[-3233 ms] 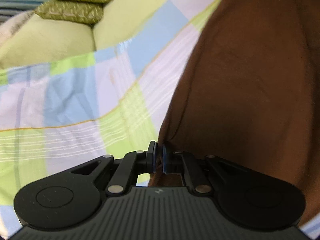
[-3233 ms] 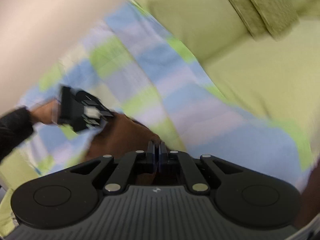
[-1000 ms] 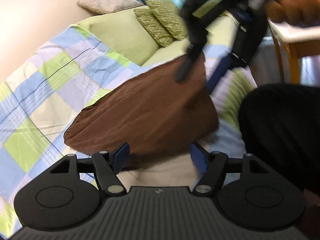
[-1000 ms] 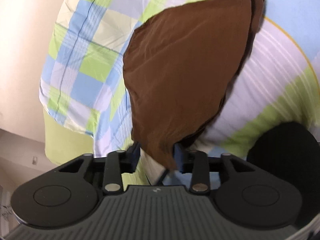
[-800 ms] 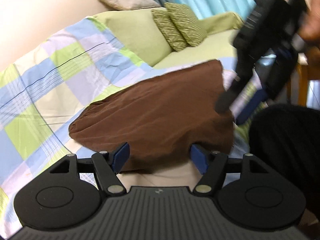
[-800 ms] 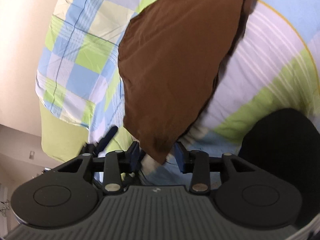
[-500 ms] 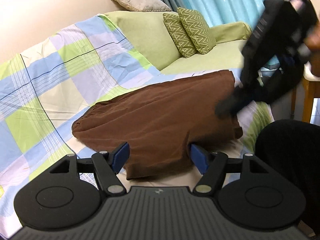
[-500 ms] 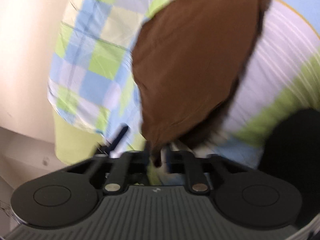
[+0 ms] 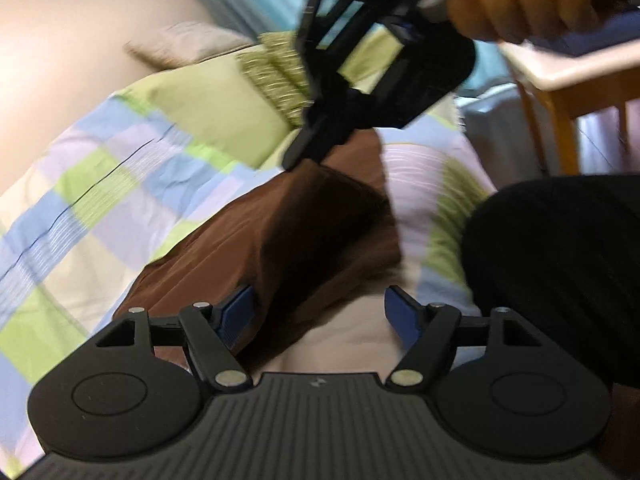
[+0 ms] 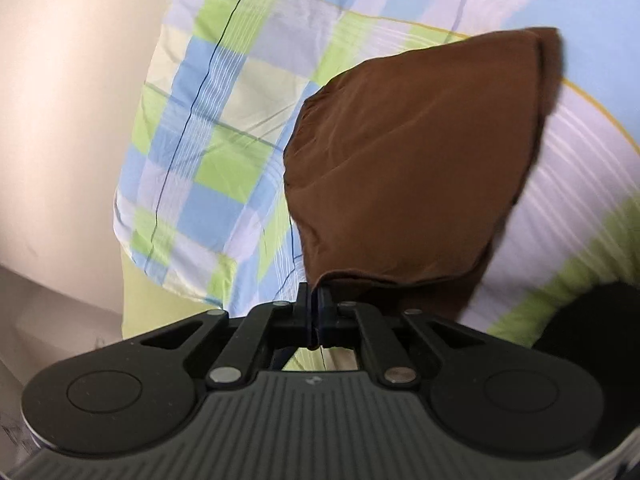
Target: Fold clothes
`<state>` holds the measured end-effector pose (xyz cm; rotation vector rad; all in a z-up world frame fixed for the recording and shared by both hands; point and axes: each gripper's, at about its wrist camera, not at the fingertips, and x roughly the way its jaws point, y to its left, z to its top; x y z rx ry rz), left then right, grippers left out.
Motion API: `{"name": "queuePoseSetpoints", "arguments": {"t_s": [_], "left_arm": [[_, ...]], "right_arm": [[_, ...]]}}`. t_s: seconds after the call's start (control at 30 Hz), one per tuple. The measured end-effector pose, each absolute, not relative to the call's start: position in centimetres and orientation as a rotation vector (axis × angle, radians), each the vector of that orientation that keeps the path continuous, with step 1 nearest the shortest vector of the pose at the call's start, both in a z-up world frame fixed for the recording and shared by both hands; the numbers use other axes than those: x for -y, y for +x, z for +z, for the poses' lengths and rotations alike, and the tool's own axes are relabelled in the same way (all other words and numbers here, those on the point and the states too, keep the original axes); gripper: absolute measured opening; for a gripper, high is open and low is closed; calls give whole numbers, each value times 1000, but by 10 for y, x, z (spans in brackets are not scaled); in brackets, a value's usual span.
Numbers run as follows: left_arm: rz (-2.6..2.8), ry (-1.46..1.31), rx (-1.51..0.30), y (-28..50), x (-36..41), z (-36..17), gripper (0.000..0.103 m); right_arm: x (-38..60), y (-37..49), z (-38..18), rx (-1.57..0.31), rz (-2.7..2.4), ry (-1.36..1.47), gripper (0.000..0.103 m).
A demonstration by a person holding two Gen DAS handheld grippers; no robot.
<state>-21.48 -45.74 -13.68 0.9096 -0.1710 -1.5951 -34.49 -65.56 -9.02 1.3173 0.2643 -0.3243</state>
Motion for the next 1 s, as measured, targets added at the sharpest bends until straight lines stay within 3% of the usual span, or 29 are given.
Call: {"name": "queuePoseSetpoints", "arguments": {"t_s": [0.07, 0.13, 0.27, 0.47, 0.5, 0.53, 0.6, 0.77, 0.93, 0.97, 1.0], "left_arm": [[-1588, 920, 198, -217, 461, -138, 53], [-1597, 903, 199, -217, 458, -137, 44], [-1623, 929, 228, -217, 450, -140, 44], [-1646, 982, 280, -223, 453, -147, 44], [-1649, 960, 262, -222, 455, -145, 44], [-1652, 956, 261, -221, 456, -144, 44], [-1660, 949, 260, -220, 458, -141, 44], [-1675, 939, 263, -217, 459, -135, 45], [-1672, 945, 242, -215, 456, -137, 48], [-1664, 945, 242, -215, 455, -138, 51], [-1656, 945, 242, -215, 454, -139, 52]], "right_arm": [[657, -345, -87, -243, -328, 1315, 2], [659, -349, -85, -224, -331, 1314, 2], [664, -350, -79, -197, -333, 1297, 2], [658, -345, -81, -349, -313, 1170, 7], [653, -344, -78, -397, -323, 1076, 17], [647, -344, -73, -446, -339, 961, 36], [632, -337, -65, -544, -342, 701, 45], [602, -311, -63, -716, -295, 177, 43], [597, -289, -68, -729, -261, -15, 38], [598, -285, -70, -732, -252, -30, 31], [599, -283, -69, -728, -246, -47, 0]]}}
